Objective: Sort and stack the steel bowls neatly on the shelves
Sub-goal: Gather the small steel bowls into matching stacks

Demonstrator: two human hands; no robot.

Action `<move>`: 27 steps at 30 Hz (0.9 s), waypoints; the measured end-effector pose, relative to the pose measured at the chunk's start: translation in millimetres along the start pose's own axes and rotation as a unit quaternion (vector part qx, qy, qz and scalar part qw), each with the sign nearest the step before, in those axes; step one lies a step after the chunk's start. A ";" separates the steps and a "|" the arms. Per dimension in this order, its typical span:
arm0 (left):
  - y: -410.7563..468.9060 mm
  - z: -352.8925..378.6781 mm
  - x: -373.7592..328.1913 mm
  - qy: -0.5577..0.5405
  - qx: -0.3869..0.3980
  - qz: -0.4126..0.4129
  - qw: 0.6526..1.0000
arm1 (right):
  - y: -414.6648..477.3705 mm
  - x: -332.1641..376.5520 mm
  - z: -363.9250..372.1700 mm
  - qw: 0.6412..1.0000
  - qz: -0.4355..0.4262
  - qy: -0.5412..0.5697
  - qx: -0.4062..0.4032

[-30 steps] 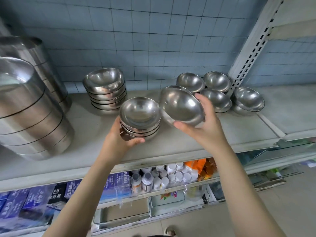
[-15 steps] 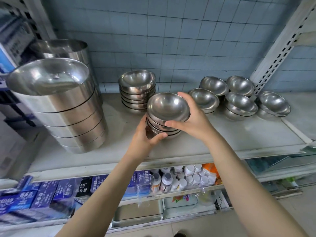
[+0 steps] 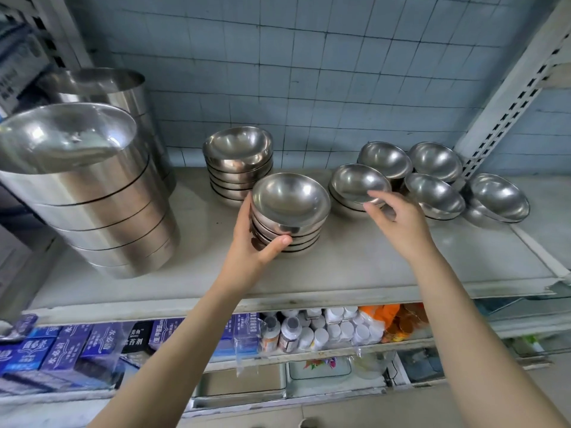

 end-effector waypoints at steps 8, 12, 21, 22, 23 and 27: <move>-8.2 2.6 -1.0 0.034 -0.035 -0.025 0.998 | 15.8 -2.3 -5.3 0.997 -0.059 -0.038 -0.016; -9.6 2.5 2.8 0.044 -0.027 -0.031 0.998 | 7.5 31.8 -33.5 0.993 -0.102 0.039 -0.043; -10.4 0.5 7.7 0.045 -0.038 -0.047 0.997 | -17.4 149.4 -9.0 0.956 -0.260 0.118 0.071; -10.3 -0.4 8.9 0.043 -0.040 -0.047 0.997 | -19.1 150.6 -0.4 0.954 -0.268 0.109 0.082; -10.1 -0.9 9.8 0.039 -0.041 -0.048 0.997 | -20.1 149.8 6.1 0.953 -0.273 0.102 0.088; -8.7 -1.9 13.9 0.022 -0.043 -0.043 0.998 | -21.6 142.8 17.1 0.954 -0.267 0.080 0.107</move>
Point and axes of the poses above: each hand's wrist, its own y-axis towards the middle knuckle, its own z-axis out of the palm, x = y × z, the point moved 9 cm from there along y, towards the middle knuckle, and after that the axes turned 3 degrees about x, right-handed, at the moved point
